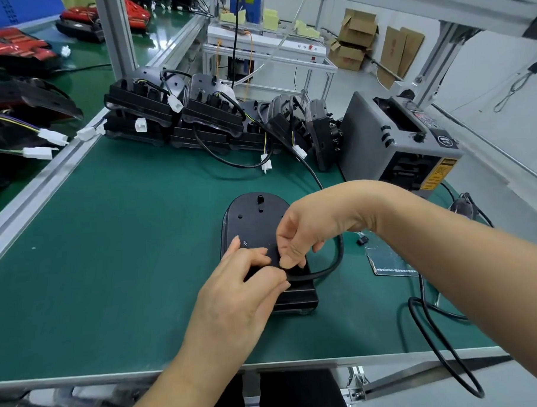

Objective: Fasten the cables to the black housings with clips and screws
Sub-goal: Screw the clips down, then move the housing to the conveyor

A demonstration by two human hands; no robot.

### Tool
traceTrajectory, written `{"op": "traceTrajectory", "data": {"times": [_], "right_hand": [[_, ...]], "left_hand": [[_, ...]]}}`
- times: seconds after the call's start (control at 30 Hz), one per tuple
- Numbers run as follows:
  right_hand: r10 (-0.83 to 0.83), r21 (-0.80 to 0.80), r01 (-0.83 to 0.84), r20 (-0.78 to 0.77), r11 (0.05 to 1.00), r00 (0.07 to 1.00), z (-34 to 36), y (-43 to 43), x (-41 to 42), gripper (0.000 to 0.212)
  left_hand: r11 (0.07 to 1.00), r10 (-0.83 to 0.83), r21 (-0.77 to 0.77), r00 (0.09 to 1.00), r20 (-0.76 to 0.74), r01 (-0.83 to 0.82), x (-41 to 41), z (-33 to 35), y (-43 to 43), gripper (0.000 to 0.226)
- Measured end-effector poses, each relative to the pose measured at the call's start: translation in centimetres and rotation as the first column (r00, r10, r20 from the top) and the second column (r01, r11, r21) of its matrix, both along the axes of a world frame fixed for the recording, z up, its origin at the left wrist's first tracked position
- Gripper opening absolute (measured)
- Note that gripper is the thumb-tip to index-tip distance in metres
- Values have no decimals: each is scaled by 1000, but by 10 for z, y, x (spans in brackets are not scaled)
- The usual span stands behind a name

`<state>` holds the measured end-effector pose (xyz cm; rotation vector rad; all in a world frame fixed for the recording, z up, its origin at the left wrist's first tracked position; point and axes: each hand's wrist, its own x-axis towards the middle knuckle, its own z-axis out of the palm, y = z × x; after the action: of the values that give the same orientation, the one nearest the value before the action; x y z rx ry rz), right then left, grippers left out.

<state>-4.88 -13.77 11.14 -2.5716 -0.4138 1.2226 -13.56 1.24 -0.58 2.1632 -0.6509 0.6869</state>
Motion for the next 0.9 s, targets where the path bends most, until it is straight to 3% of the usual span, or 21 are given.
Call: {"op": "traceTrajectory", "data": {"times": [0.2, 0.43, 0.67, 0.9], "right_hand": [[-30, 64, 29, 8, 998, 1000, -1, -5, -3, 13], [-40, 88, 35, 49, 995, 998, -4, -5, -9, 9], [-11, 16, 10, 54, 1000, 999, -1, 1, -6, 10], [-145, 195, 135, 40, 971, 989, -10, -13, -16, 14]], "left_hand": [[1000, 13, 5, 999, 36, -13, 1, -1, 0, 25], [1000, 20, 3, 999, 44, -20, 2, -2, -1, 24], [1000, -2, -12, 1000, 17, 2, 2, -4, 1, 21], [999, -23, -38, 1000, -2, 23, 4, -6, 2, 21]]}}
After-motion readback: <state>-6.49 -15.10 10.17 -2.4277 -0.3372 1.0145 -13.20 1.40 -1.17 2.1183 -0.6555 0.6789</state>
